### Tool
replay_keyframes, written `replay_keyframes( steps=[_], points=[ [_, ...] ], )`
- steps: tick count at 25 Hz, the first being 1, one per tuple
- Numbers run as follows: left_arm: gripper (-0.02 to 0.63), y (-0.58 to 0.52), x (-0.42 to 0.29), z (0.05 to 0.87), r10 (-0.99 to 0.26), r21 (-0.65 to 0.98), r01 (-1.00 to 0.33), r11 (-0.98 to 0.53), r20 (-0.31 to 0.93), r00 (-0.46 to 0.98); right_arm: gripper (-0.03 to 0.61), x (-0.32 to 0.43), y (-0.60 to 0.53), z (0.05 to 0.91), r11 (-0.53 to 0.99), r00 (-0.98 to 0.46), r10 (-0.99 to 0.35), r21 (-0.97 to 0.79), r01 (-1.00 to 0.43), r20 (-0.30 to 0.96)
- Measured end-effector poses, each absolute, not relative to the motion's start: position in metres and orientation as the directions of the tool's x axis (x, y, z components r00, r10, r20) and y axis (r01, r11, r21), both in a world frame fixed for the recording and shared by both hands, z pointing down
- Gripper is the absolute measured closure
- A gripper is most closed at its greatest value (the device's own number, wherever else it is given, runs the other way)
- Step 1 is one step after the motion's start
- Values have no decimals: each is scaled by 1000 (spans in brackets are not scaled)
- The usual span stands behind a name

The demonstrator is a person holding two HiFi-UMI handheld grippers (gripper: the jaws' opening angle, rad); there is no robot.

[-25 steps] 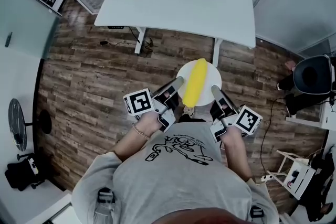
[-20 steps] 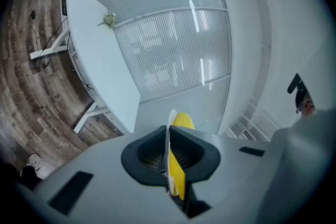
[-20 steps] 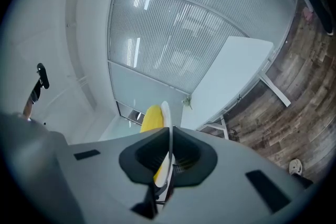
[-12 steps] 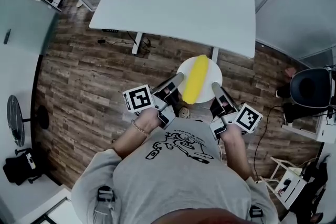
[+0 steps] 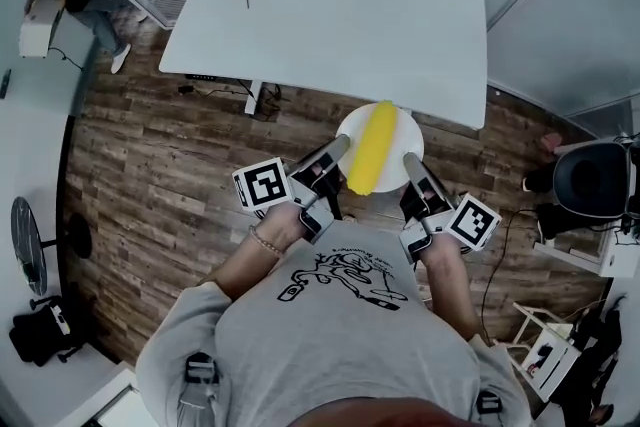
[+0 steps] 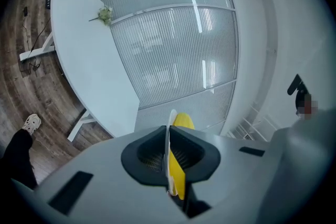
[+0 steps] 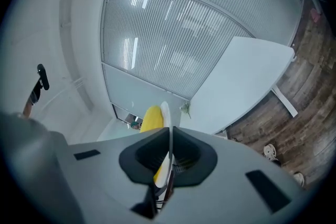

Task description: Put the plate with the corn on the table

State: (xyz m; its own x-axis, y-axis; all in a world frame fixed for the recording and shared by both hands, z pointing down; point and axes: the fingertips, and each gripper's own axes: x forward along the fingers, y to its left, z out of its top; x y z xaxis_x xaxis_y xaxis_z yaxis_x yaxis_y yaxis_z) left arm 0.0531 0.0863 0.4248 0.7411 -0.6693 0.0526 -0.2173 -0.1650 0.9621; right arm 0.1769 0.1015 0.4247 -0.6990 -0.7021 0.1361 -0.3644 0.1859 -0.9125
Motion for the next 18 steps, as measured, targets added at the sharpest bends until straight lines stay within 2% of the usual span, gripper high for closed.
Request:
replay_keyframes(
  steps=[18],
  points=[
    [583,-116,-18,428,-665,956,-235,-175,62,744,561,104,-101,428,167,-702,-693,-910,-379,165]
  ],
)
